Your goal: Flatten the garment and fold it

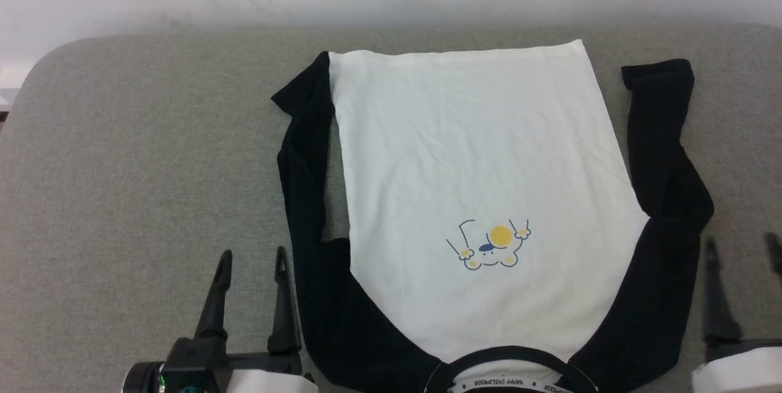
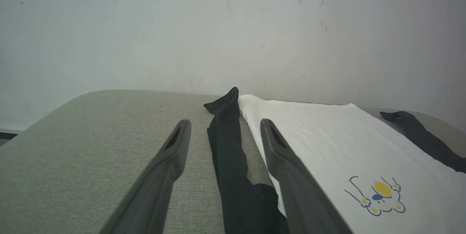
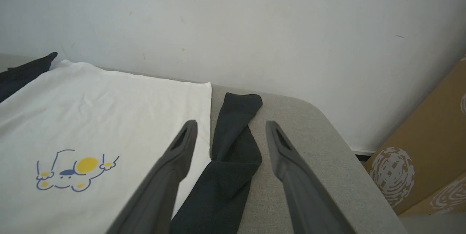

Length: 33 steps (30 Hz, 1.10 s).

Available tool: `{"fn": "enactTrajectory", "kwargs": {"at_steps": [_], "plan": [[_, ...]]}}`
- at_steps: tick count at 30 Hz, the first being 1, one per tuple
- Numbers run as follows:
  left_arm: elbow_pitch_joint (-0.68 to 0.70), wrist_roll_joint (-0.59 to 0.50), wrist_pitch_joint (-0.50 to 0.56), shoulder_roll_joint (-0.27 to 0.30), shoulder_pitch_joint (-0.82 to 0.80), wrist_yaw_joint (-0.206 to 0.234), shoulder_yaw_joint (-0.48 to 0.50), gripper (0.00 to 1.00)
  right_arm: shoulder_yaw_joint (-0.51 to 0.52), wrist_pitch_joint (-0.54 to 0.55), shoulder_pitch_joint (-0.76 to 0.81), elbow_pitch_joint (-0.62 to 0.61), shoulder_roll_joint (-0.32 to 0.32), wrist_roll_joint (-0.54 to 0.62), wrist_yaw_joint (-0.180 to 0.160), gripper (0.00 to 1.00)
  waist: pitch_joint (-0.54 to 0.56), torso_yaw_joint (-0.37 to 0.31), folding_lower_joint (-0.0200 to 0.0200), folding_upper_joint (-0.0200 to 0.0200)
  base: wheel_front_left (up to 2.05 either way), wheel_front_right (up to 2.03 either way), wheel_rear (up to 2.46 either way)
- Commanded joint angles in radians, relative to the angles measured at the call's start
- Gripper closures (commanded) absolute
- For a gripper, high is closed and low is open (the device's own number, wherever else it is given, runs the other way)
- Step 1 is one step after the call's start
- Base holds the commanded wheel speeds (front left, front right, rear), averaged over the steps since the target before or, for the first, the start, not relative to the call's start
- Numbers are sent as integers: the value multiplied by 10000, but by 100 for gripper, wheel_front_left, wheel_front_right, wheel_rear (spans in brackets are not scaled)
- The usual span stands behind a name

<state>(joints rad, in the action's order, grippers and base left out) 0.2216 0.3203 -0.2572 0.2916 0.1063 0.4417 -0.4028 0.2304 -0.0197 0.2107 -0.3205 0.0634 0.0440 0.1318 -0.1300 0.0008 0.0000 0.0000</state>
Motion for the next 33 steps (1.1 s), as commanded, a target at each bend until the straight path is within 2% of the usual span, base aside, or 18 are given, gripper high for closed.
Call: {"fn": "enactTrajectory", "kwargs": {"at_steps": [1, 5, 7, 11, 17, 18, 22, 27, 33], "plan": [[-158, -143, -43, -205, 61, -230, 216, 0, -209, -148, 0, 228, -55, 94, -11, 0, -66, -23, 0, 0, 0, 0, 0], [-275, -362, -44, -434, -23, -675, 718, 0, -231, -443, -284, 413, -102, -9, -11, 0, -293, -63, 0, 0, 0, 0, 0], [-278, -425, -44, -372, -214, -993, 884, 0, -182, -560, -429, 353, -112, -46, -11, 0, -458, -36, 0, 0, 0, 0, 0], [-334, -407, 124, 251, -1182, -1808, 1037, 0, -169, -539, -720, 8, -120, -142, -11, 0, -933, 57, 0, 0, 0, 0, 0], [179, -249, 2389, 1325, -4005, -2687, 1367, 0, -144, -507, -1328, -498, -123, -227, -11, 0, -1972, 130, 0, 0, 0, 0, 0], [179, -249, 2389, 1325, -4005, -2687, 1367, 0, -144, -507, -1328, -498, -123, -227, -11, 0, -1972, 130, 0, 0, 0, 0, 0], [14, -187, 4080, 2073, -6251, -3428, 1412, 0, -193, -481, -1768, -798, -67, -286, -11, 0, -2876, 65, 0, 0, 0, 0, 0], [-927, 366, 5707, 2056, -8921, -4112, 1288, 0, -90, -416, -2192, -1051, 133, -470, -11, 0, -4003, 82, 0, 0, 0, 0, 0], [-2557, 663, 7154, 1936, -10908, -4883, 694, 0, -129, -387, -2598, -1121, 366, -584, -11, 0, -4913, 42, 0, 0, 0, 0, 0]]}}
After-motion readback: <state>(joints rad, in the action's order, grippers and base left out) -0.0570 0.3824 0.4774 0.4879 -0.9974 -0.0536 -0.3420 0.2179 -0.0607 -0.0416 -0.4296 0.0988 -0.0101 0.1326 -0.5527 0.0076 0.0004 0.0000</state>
